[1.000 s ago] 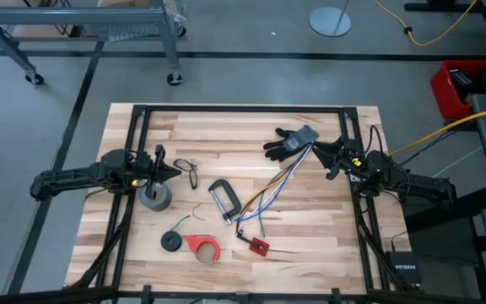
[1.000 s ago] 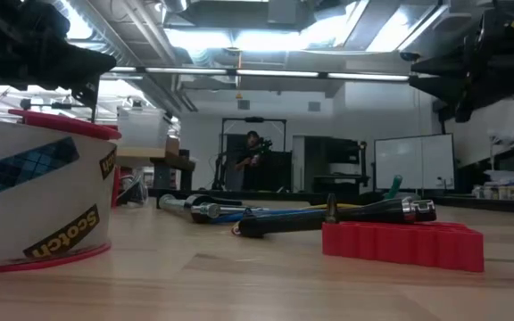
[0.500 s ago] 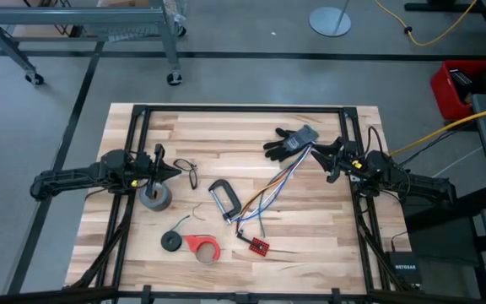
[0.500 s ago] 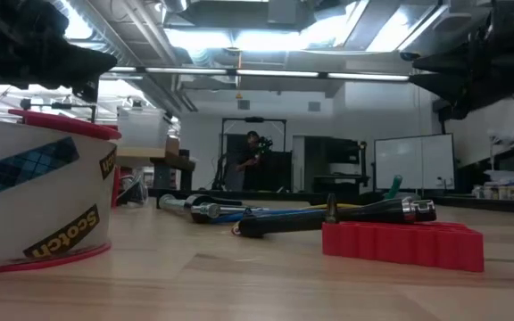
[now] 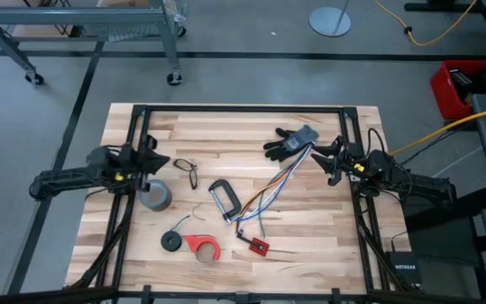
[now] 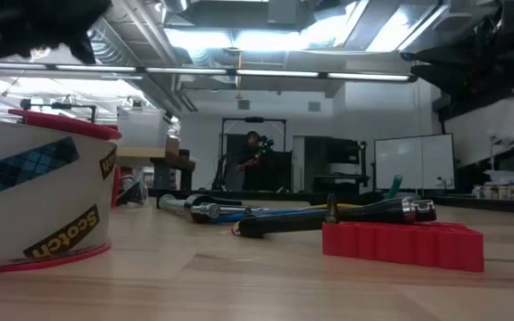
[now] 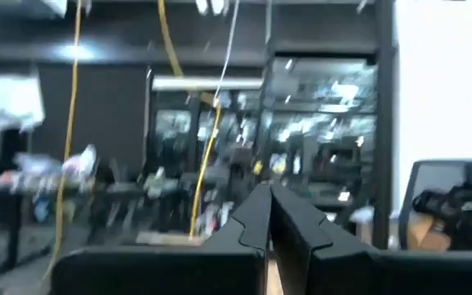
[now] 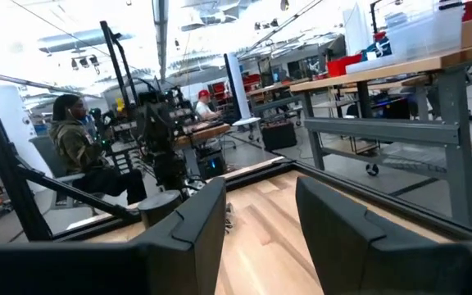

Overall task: Coil cords
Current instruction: Uncoil the green wire from the spool

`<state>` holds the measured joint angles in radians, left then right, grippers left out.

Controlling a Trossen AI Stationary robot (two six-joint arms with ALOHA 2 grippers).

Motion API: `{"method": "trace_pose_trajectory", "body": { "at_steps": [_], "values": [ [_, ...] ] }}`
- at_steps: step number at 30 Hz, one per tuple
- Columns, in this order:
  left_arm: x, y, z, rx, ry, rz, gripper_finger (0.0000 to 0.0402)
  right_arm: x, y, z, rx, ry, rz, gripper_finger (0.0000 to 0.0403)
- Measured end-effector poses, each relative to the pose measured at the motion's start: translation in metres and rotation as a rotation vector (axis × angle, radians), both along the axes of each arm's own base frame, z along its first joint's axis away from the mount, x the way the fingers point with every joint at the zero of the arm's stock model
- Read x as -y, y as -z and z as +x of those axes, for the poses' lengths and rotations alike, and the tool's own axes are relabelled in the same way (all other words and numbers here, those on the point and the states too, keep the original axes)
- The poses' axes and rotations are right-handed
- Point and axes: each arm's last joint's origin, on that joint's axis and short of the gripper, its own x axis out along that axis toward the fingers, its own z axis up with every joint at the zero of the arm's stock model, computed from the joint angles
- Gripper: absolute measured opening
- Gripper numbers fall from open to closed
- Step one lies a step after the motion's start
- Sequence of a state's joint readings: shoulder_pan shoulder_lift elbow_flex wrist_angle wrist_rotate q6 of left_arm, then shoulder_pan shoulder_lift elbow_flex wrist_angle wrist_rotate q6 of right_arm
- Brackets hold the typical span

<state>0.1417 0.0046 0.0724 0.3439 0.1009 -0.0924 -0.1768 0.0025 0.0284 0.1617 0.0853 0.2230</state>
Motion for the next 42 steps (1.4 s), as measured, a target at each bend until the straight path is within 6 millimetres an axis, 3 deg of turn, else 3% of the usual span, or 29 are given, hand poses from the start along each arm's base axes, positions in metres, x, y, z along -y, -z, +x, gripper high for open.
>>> {"method": "trace_pose_trajectory", "body": {
  "at_steps": [5, 9, 22, 36, 39, 42],
  "values": [
    [0.001, -0.013, -0.004, -0.028, 0.061, -0.151, 0.0004, 0.0, -0.001, 0.0, 0.002, 0.0, -0.001, 0.0156],
    [0.0, -0.013, -0.002, -0.085, 0.067, -0.191, 0.0004, 0.0, -0.001, 0.0, 0.003, 0.0, -0.001, 0.0156],
    [-0.004, 0.007, 0.024, -0.328, 0.055, -0.293, 0.0004, 0.0, -0.002, 0.0, 0.006, 0.0, -0.002, 0.0156],
    [-0.007, 0.013, 0.034, -0.391, -0.01, -0.274, 0.0005, 0.0, -0.002, 0.0, 0.006, 0.001, -0.002, 0.0156],
    [-0.008, 0.016, 0.036, -0.413, -0.041, -0.294, 0.0027, 0.0, -0.002, 0.0, 0.006, 0.001, -0.002, 0.0156],
    [-0.01, 0.02, 0.039, -0.44, -0.103, -0.312, 0.0074, 0.0, -0.002, 0.0, 0.006, 0.001, -0.002, 0.0156]
  ]
}}
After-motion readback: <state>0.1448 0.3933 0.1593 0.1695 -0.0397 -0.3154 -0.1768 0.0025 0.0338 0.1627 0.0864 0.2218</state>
